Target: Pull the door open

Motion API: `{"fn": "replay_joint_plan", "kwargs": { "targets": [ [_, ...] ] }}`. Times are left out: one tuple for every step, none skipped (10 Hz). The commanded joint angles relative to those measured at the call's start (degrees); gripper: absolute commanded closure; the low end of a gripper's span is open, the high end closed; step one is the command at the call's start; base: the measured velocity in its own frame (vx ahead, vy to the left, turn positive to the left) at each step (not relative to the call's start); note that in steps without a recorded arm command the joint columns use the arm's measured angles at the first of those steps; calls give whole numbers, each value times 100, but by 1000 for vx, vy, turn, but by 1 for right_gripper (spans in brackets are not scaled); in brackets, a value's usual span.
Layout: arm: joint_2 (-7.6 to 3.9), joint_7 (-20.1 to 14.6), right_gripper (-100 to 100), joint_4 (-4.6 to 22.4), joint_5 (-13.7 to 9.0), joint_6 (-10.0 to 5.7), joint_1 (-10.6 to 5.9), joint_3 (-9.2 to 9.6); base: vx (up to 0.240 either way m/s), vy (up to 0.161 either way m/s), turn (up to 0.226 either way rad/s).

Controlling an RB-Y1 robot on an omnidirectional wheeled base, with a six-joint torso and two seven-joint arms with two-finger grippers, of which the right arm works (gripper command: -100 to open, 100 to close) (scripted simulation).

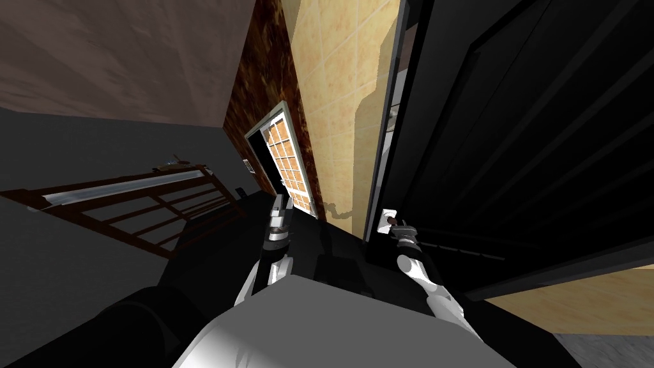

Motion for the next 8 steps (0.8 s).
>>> {"fn": "replay_joint_plan", "kwargs": {
  "targets": [
    [123, -260, -100, -77, -158, -14, -70, 172, -44, -12, 54],
    [149, -414, -100, -124, -337, -15, -43, 202, -67, -39, 52],
    [149, -486, -100, -124, -337, -15, -43, 202, -58, -28, 59],
    [173, -702, -100, -169, -507, -16, -17, 231, -65, -34, 70],
    [173, -702, -100, -169, -507, -16, -17, 231, -49, -24, 6],
    [196, -910, -100, -212, -670, -17, 7, 258, -39, -18, 61],
    [217, -1079, -100, -252, -822, -18, 30, 284, -69, -33, 64],
    [217, -1105, -100, -252, -822, -18, 30, 284, -73, -24, 39]
  ]
}}
